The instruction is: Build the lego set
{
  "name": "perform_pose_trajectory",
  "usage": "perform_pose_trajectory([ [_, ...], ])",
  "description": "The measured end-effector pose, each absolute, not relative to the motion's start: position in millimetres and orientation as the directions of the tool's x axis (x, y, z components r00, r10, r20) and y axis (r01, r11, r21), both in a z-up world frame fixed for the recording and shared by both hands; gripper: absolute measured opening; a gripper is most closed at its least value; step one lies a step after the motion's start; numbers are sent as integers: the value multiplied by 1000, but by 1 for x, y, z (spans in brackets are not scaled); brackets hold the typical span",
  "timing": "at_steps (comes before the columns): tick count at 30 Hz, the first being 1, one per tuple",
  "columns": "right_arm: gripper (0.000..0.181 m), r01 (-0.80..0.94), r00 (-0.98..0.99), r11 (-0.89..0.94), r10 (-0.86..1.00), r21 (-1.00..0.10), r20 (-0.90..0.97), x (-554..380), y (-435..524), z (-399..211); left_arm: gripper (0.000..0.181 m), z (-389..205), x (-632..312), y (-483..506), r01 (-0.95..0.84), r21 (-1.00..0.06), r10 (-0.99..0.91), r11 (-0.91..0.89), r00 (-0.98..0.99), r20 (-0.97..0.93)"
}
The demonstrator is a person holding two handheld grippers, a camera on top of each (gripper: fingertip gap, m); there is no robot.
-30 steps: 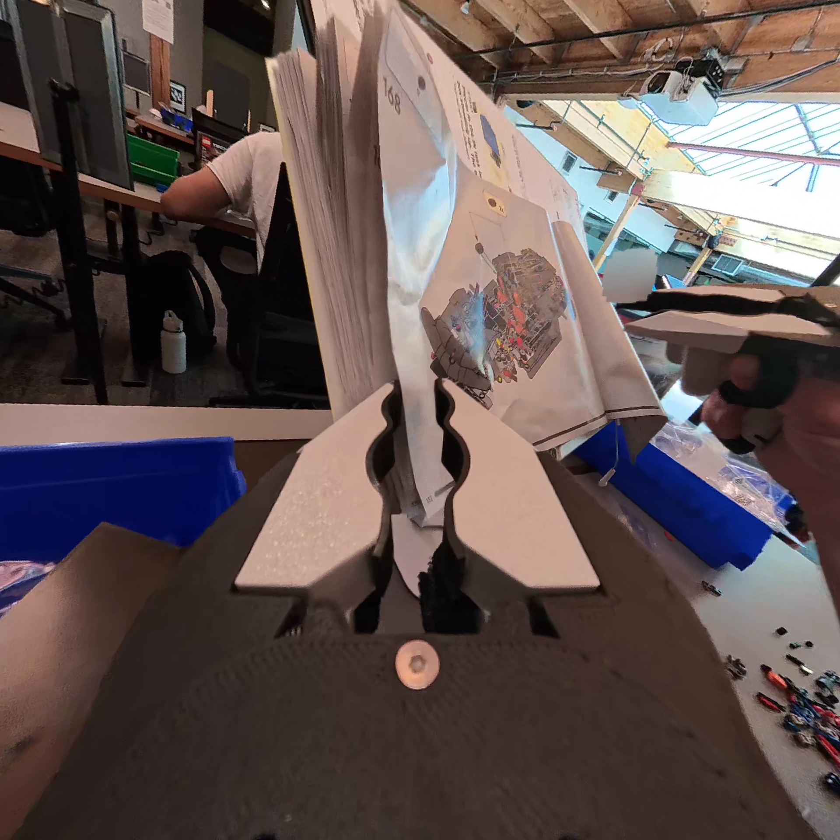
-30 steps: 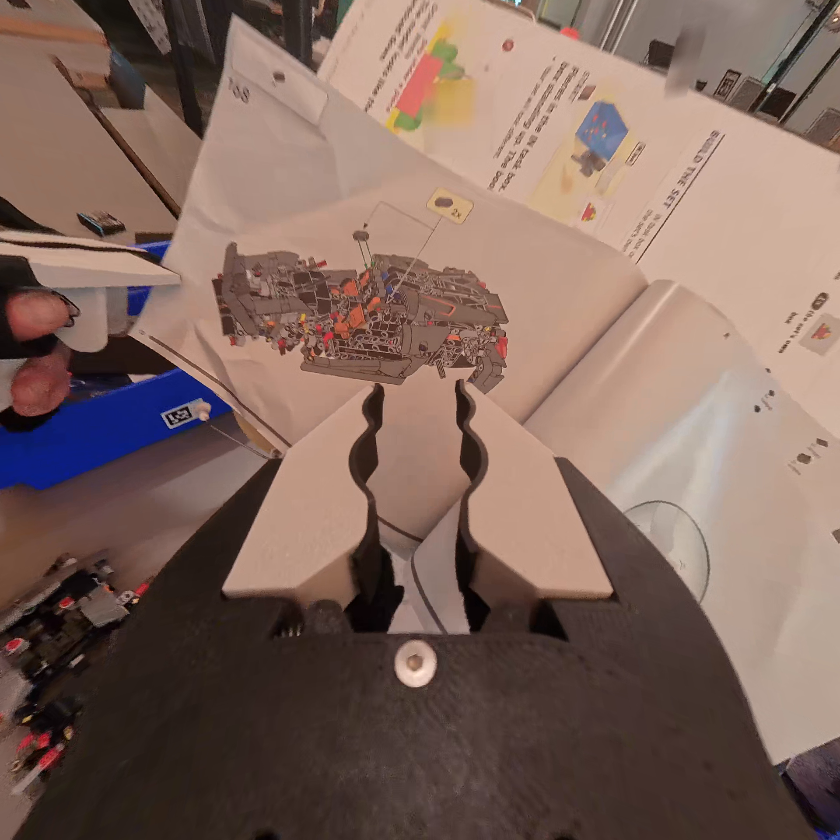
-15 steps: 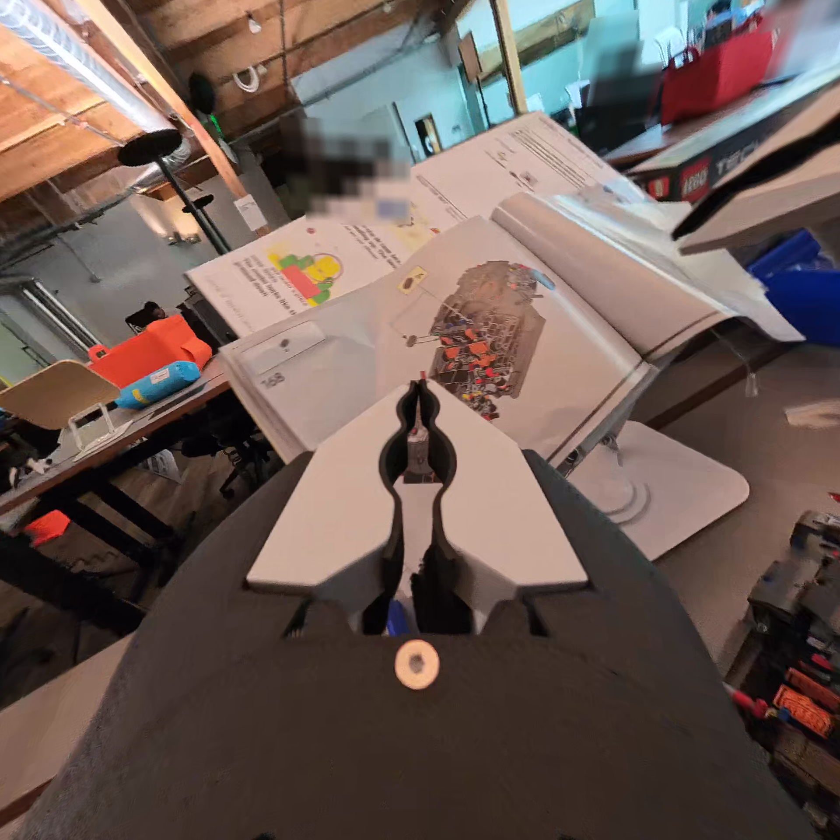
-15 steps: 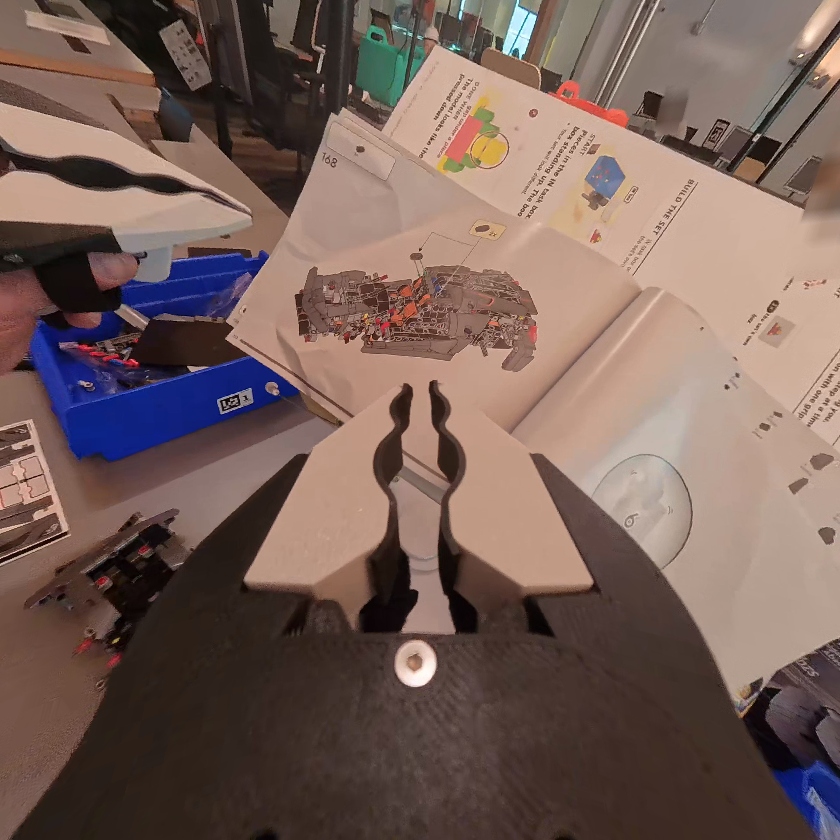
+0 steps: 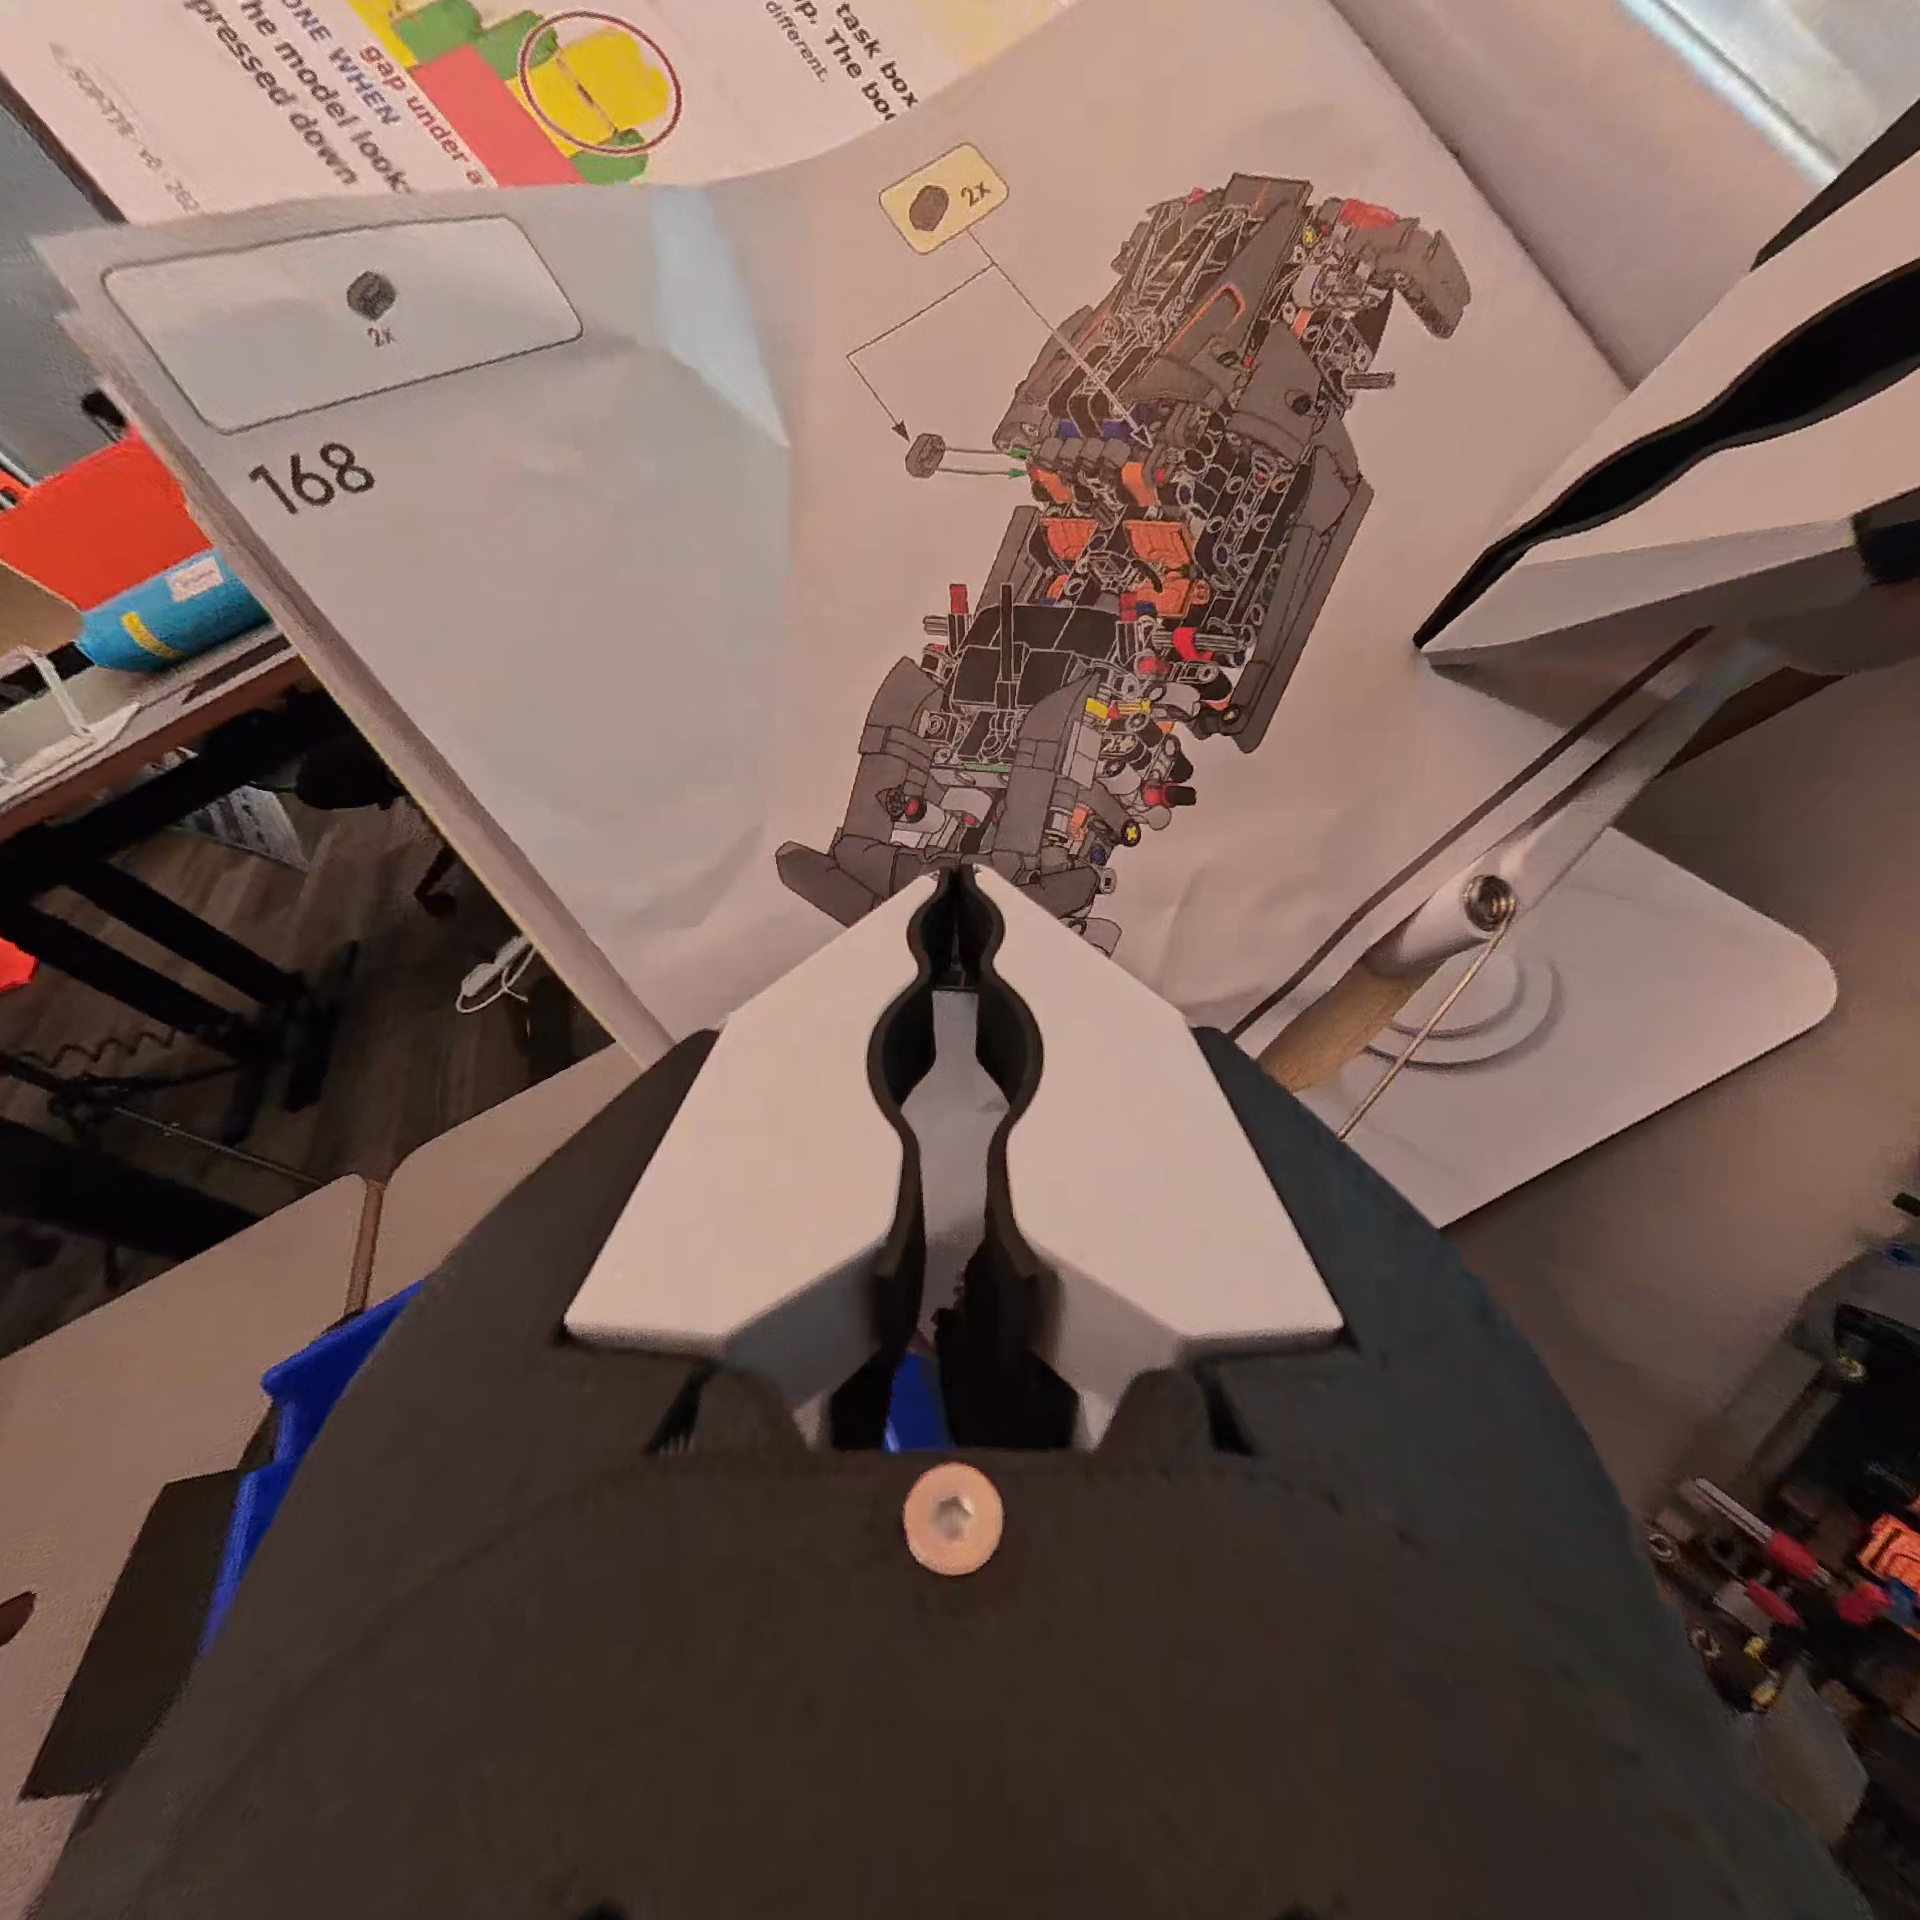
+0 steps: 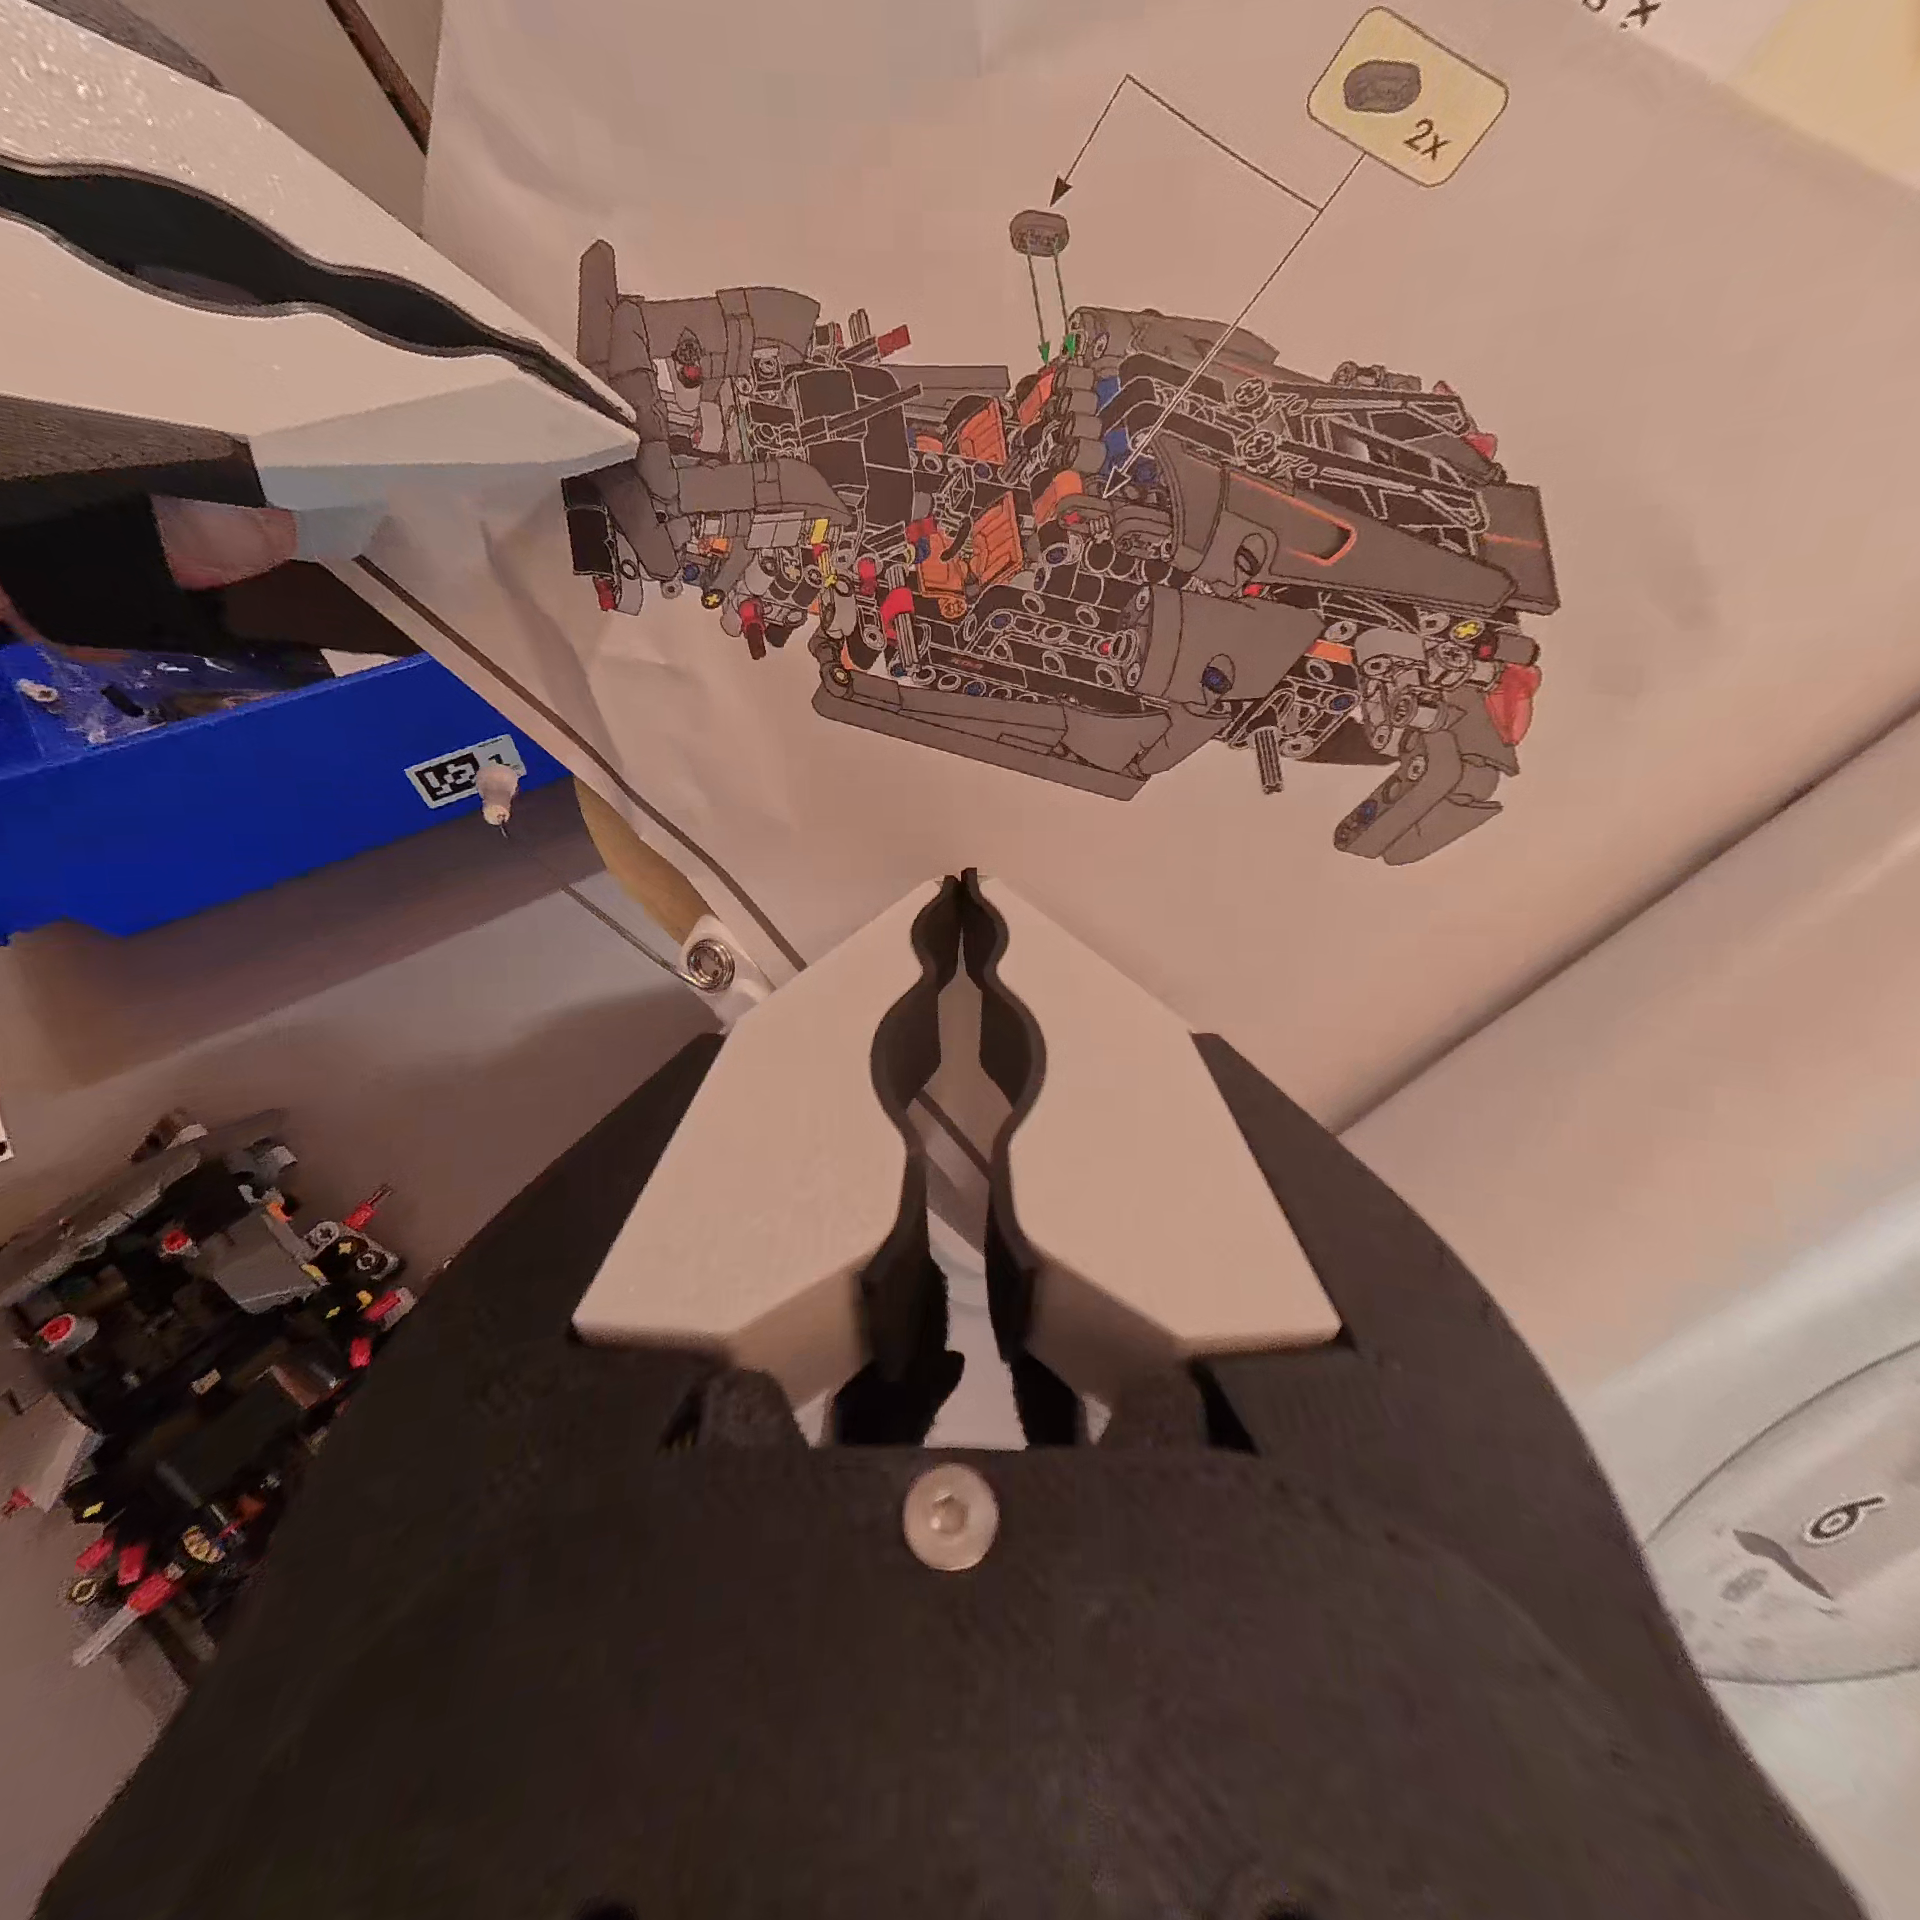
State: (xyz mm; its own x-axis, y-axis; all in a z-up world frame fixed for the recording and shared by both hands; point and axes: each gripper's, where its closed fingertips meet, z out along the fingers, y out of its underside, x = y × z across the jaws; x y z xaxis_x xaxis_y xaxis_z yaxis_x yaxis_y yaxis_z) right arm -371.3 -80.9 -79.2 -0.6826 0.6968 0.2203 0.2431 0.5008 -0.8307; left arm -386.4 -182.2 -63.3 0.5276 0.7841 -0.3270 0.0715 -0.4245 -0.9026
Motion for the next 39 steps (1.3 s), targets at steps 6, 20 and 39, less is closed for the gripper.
perform_pose_trajectory([
  [6,2,216,-695,474,689,-854,207,-361,-79,-65,0,-61,-385,-182,94,-923,790,-373,553,-263],
  [20,20,176,-692,380,704,-908,161,-248,-36,-31,32,-41,-282,-190,-102,-881,685,-462,590,-427],
  [39,68,419,-748,673,636,-610,188,-155,29,-230,62,-212,-183,-100,-29,-732,230,-681,940,-251],
])
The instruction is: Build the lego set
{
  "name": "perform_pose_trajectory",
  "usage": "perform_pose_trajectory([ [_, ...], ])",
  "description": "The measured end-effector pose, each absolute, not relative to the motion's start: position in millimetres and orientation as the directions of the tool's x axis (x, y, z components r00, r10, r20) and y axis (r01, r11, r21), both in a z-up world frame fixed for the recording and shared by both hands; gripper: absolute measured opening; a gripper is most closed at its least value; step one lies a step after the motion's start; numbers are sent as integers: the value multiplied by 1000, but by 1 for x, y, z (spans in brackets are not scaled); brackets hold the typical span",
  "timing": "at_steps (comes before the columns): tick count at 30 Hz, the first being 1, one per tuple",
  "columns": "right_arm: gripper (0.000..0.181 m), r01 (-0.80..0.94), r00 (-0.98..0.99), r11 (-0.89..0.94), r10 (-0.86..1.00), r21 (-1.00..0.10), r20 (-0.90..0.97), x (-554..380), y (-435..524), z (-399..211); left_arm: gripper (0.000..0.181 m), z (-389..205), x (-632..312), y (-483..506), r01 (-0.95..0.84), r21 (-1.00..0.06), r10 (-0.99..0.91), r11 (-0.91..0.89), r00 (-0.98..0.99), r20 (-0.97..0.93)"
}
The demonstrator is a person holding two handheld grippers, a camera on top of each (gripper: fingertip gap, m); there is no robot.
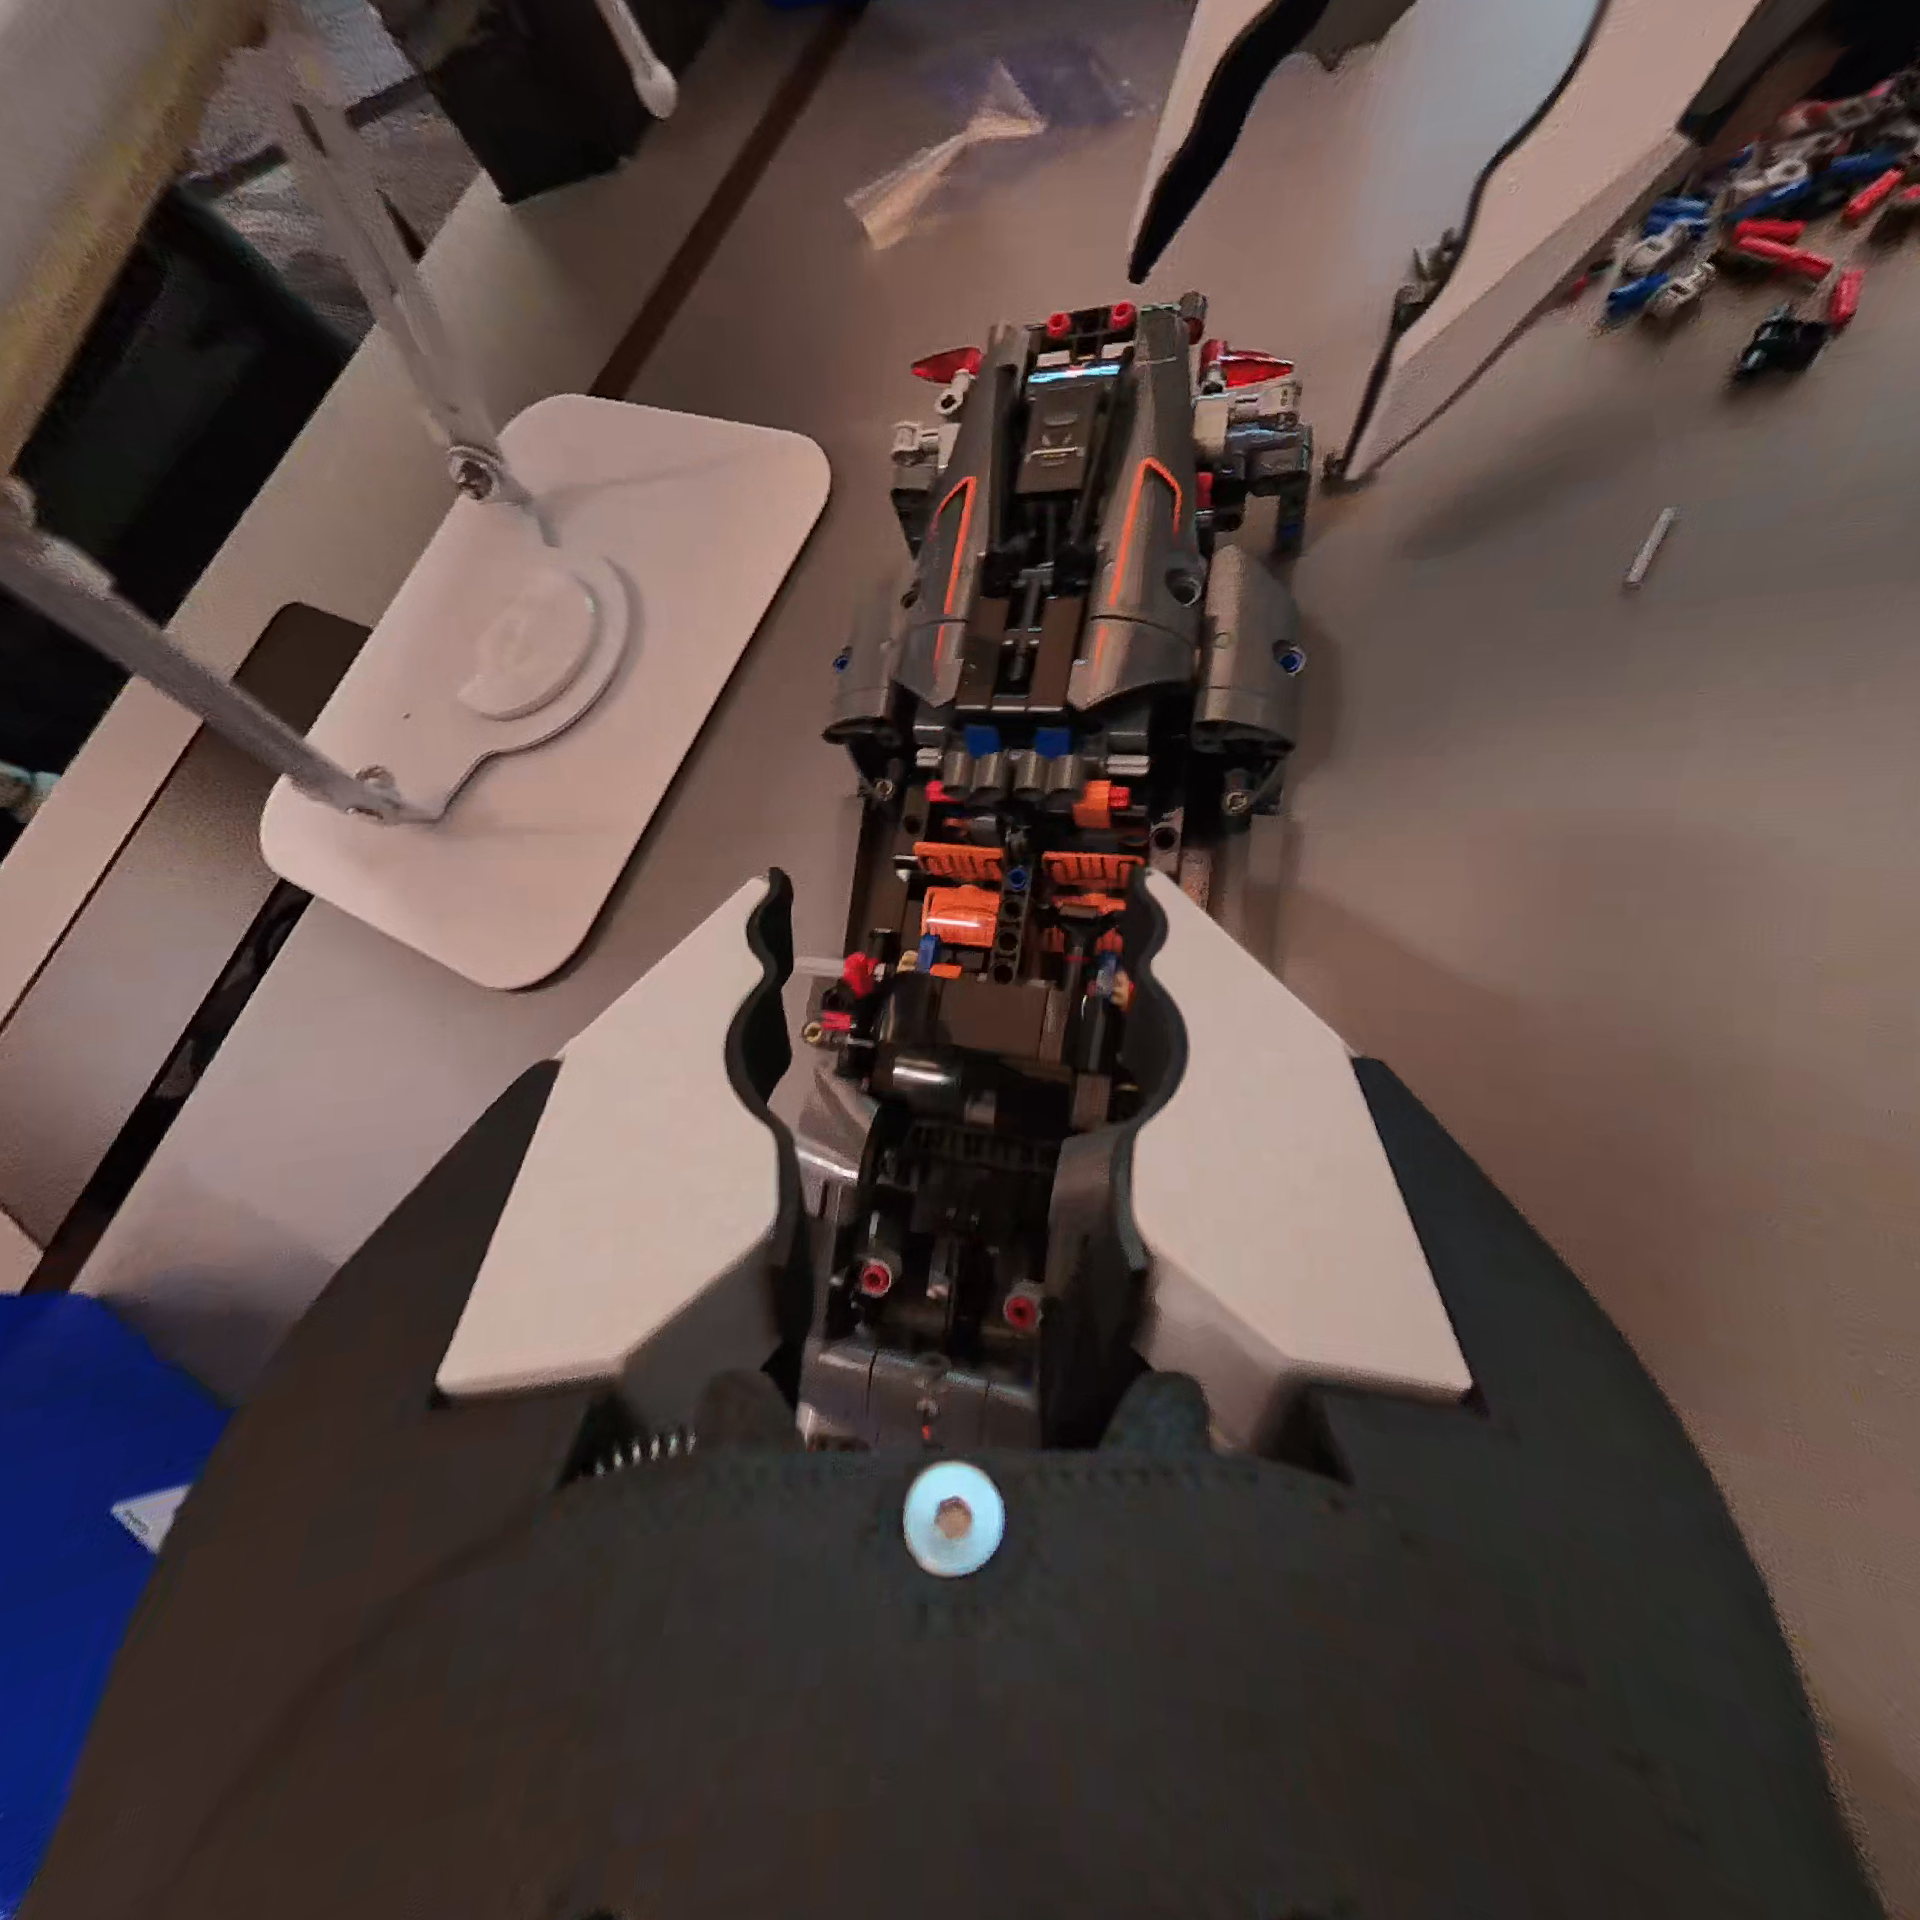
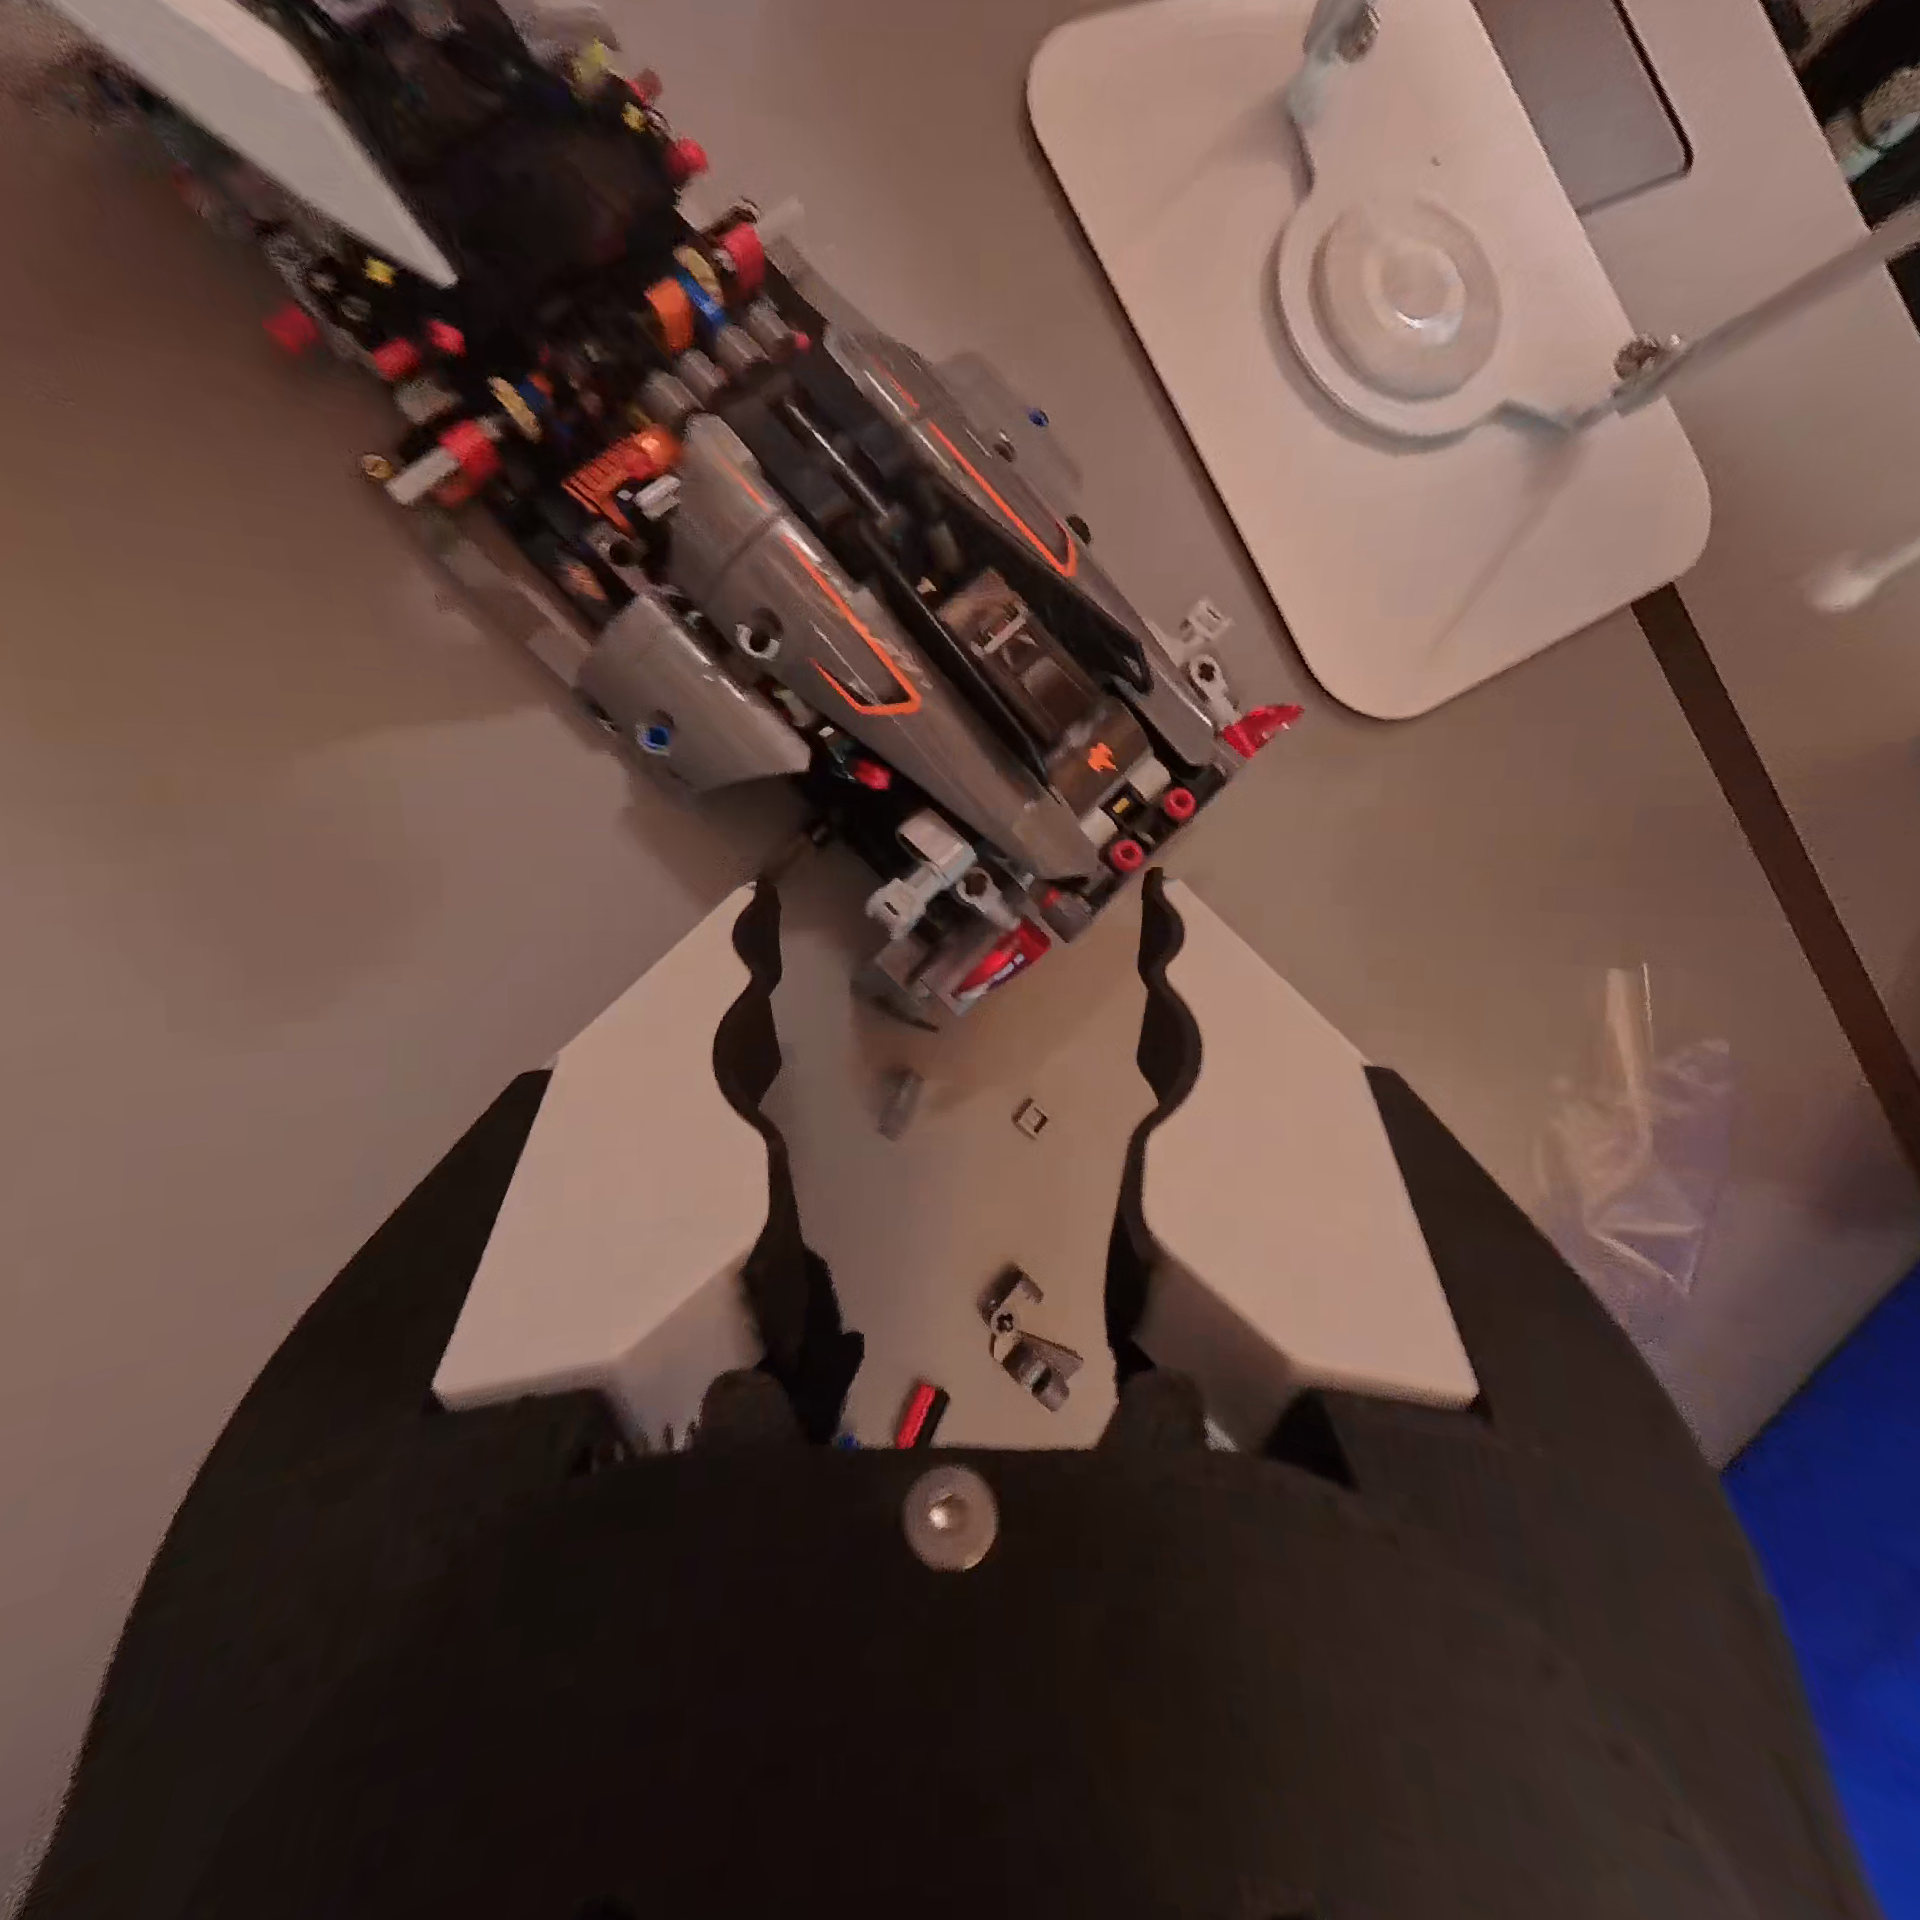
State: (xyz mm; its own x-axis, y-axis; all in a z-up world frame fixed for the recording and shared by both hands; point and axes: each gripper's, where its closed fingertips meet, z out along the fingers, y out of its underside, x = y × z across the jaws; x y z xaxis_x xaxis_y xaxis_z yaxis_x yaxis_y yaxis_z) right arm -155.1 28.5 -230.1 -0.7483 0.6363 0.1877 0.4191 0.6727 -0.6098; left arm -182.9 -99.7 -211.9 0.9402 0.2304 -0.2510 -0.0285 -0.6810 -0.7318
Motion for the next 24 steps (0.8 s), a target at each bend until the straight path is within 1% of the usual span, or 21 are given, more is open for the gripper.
perform_pose_trajectory([
  [3,69,468,-706,637,687,-613,175,-161,40,-238,65,-220,-180,-86,-55,-698,182,-714,948,-261],
  [5,67,507,-683,590,720,-628,126,-163,42,-241,68,-229,-182,-82,-53,-660,163,-749,952,-260],
  [7,67,534,-666,562,740,-632,96,-165,45,-243,69,-236,-183,-77,-55,-649,144,-759,957,-250],
  [10,64,534,-683,573,726,-621,83,-165,43,-247,68,-241,-183,-72,-66,-640,117,-766,964,-239],
  [13,48,526,-706,571,707,-631,51,-163,37,-248,66,-245,-183,-69,-73,-622,88,-779,971,-223],
  [15,48,522,-703,561,710,-642,49,-165,37,-247,65,-249,-185,-68,-78,-601,73,-795,972,-223],
  [24,46,519,-689,507,725,-688,15,-168,36,-240,59,-255,-186,-58,-83,-609,50,-789,979,-198],
])
